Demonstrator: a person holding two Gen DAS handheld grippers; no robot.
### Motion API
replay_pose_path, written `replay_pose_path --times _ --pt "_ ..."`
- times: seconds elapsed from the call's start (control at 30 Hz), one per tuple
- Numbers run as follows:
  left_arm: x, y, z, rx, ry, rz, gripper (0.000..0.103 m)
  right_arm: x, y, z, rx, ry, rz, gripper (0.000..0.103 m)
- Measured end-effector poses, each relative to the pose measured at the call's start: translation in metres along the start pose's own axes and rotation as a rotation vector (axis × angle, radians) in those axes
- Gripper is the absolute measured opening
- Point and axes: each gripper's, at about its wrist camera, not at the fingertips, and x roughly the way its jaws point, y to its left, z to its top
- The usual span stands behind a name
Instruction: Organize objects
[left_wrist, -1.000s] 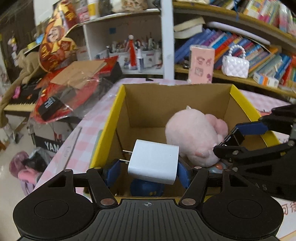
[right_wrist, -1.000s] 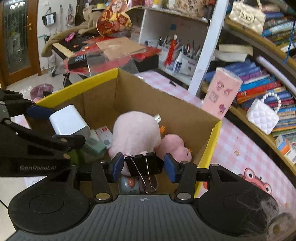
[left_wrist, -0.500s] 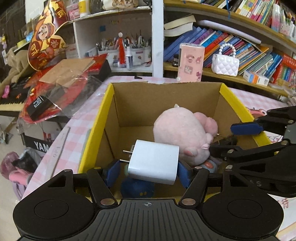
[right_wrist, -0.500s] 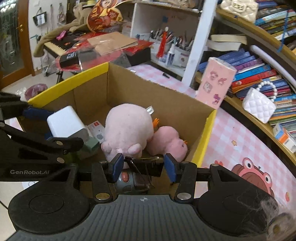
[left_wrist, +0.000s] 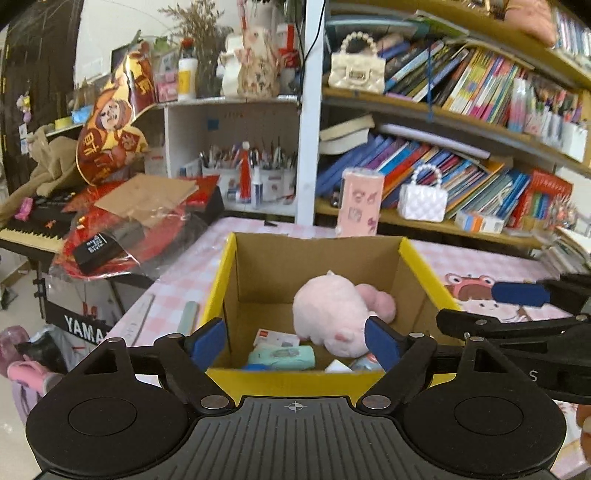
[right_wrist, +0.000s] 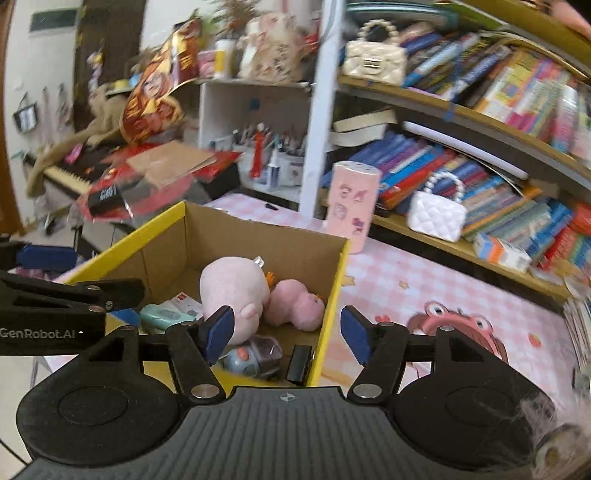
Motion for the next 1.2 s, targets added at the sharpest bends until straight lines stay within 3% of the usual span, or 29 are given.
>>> replay_pose_path --times 0.13,0.43,0.63,0.9,1.07,1.2 --pt "-0.021 -0.003 -0.014 0.01 -0.008 -0.018 0.09 -0.028 0.006 -0.018 0.093 0.001 -0.061 0.062" --pt "-0.038 -0.034 -0.053 0.097 0.073 -0.061 0.09 -0.083 -0.003 -0.076 0.327 0.071 -0.258 0.063" --pt "-0.053 -0.062 -0.064 0.11 0.058 -0.048 0.091 -0.113 -0.015 -0.104 0.39 0.088 -0.361 0.068" --pt "-0.059 -0.09 -0.071 0.118 0.058 -0.063 0.092 -0.133 -0.032 -0.12 0.405 0.084 -0.436 0.075" --pt "-0.064 -0.107 -0.074 0.146 0.054 -0.059 0.099 -0.14 -0.041 -0.125 0.409 0.075 -0.474 0.093" --pt "-0.067 -0.113 -0.074 0.133 0.062 -0.054 0.1 -0.139 -0.049 -0.129 0.423 0.096 -0.511 0.097"
